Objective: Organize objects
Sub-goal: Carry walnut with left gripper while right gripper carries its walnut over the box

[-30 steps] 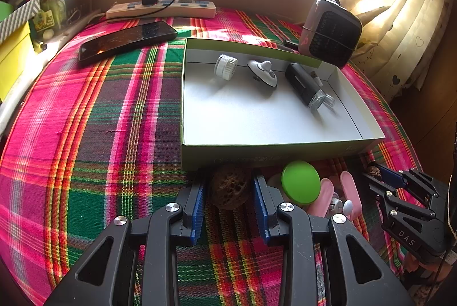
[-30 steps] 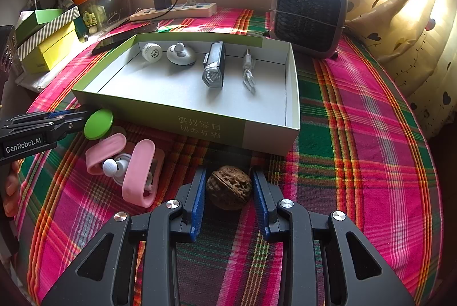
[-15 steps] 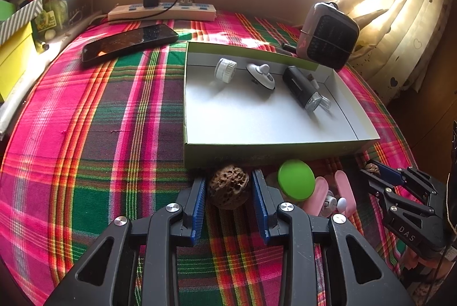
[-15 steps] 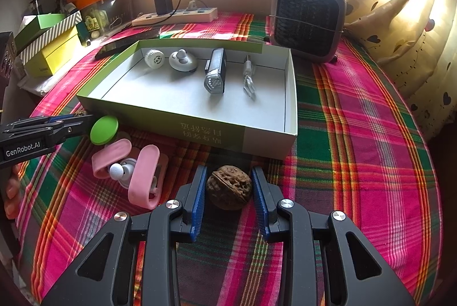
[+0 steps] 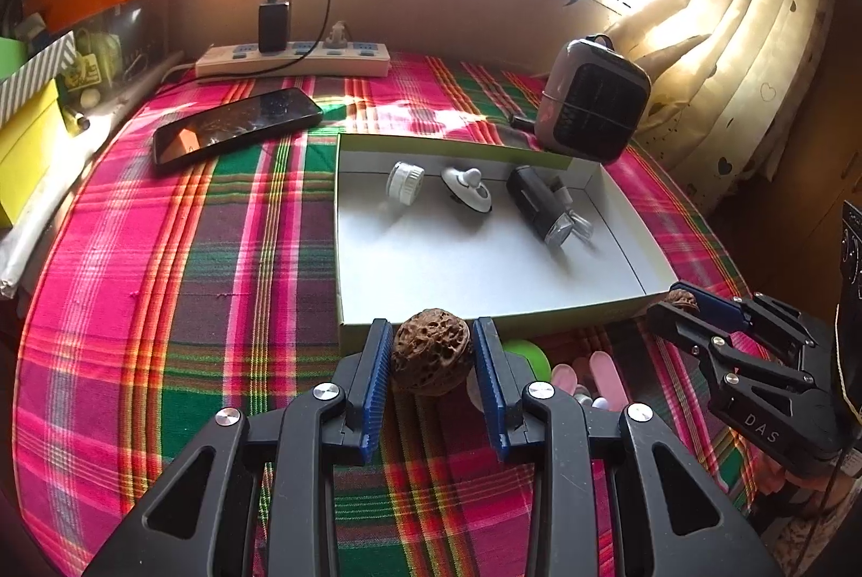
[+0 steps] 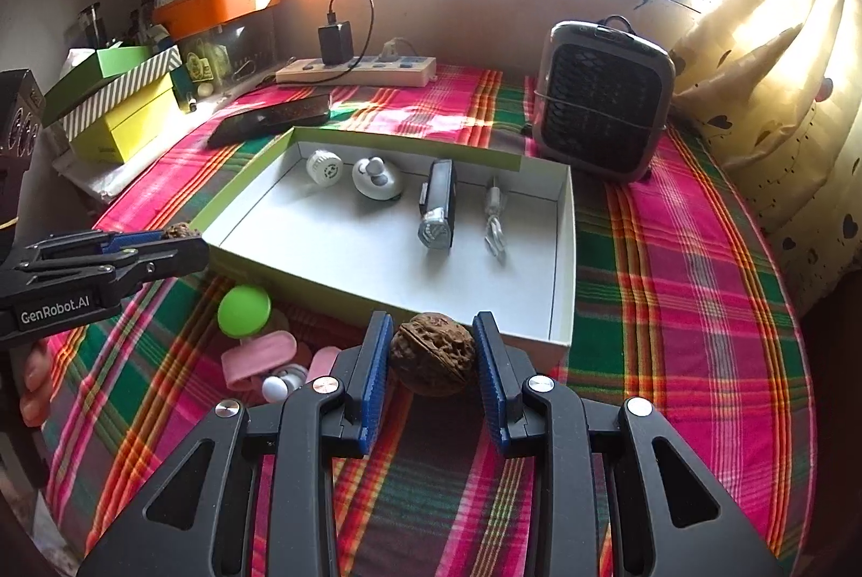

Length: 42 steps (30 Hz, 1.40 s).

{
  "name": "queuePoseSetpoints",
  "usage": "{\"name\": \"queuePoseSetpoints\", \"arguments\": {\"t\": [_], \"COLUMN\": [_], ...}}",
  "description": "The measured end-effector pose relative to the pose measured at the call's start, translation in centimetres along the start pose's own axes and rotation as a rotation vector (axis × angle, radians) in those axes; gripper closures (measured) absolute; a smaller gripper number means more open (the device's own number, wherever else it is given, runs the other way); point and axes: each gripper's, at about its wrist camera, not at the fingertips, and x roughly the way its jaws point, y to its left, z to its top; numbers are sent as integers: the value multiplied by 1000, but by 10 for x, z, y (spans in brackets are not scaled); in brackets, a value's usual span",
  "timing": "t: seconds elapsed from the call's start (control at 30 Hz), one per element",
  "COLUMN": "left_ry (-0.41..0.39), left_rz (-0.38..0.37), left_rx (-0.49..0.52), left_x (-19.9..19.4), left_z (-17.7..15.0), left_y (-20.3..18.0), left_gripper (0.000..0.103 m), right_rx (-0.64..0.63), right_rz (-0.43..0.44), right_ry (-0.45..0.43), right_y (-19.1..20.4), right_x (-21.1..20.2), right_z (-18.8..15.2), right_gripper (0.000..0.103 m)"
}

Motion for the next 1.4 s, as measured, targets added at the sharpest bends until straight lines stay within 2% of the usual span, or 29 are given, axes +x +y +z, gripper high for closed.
{"name": "queuePoseSetpoints", "arguments": {"t": [0.37,0.67,1.0,1.4], "left_ry": [0,16,40,42], "left_rz": [3,4,-3,25], "left_rx": [17,31,34,102], "left_x": [12,31,55,64], "left_z": [19,32,40,42], "left_y": [0,4,8,0], "left_gripper": [74,74,74,74], "right_rx": [-32,-53,-70,-93], "right_rz": [78,113,138,121], "right_ry": [7,51,105,124], "right_y": [8,13,15,18], "right_x": [27,62,95,109], "right_z": [37,59,65,66], "right_gripper": [71,71,71,71]}}
